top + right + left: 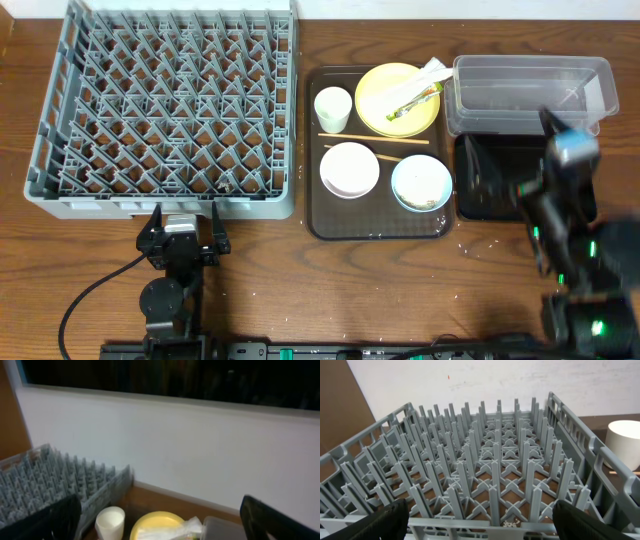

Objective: Sort waste into correct bins and load items into the dishwasher
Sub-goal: 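Move right gripper to the white wrapper on the yellow plate and grasp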

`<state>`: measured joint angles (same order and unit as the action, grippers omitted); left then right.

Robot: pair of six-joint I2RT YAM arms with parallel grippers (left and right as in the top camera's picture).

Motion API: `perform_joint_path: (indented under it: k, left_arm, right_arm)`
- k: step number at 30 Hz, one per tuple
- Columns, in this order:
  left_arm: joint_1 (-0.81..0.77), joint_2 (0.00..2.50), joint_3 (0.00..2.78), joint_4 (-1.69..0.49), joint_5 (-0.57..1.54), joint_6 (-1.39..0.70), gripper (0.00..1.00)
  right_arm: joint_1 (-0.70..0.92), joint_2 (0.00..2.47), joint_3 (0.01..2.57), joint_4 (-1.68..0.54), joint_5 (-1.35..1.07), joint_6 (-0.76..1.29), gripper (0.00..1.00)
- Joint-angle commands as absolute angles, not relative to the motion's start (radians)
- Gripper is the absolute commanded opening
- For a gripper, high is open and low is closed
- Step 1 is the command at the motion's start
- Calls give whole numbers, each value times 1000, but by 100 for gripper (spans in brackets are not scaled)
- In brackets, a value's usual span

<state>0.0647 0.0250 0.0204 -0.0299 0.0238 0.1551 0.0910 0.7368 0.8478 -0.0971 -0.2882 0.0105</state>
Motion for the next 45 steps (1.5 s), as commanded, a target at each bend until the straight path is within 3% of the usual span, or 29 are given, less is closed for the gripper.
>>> perform_joint_path:
  k: [1, 14, 25, 28, 30, 32, 34, 35, 45]
  left_arm:
    - [70, 24, 4, -70, 11, 160, 93]
    - [70, 24, 4, -70, 11, 160, 93]
    - [70, 24, 4, -70, 11, 160, 93]
    - [70, 24, 4, -70, 11, 160, 93]
    - [70, 24, 4, -70, 11, 160, 93]
    - [70, 24, 4, -70, 11, 160, 93]
    - [70, 24, 4, -70, 11, 160, 93]
    - [70, 24, 4, -70, 11, 160, 93]
    - [70, 24, 4, -70, 11, 160, 93]
  right_arm:
    - [93, 914, 1043, -218, -323, 2, 99]
    - [172, 1698, 1942, -971, -323, -23, 99]
    - [194, 1966, 2016, -919, -553, -19, 99]
    - [196, 2006, 2015, -912, -536, 22, 78]
    - [197, 2028, 2015, -912, -455, 147, 72]
    - [205, 2049, 2015, -922, -309, 323, 73]
    - [219, 2067, 2014, -937, -167, 490, 86]
    - [229, 2078, 2014, -943, -105, 556, 87]
    - [363, 2202, 2014, -923, 287, 847, 96]
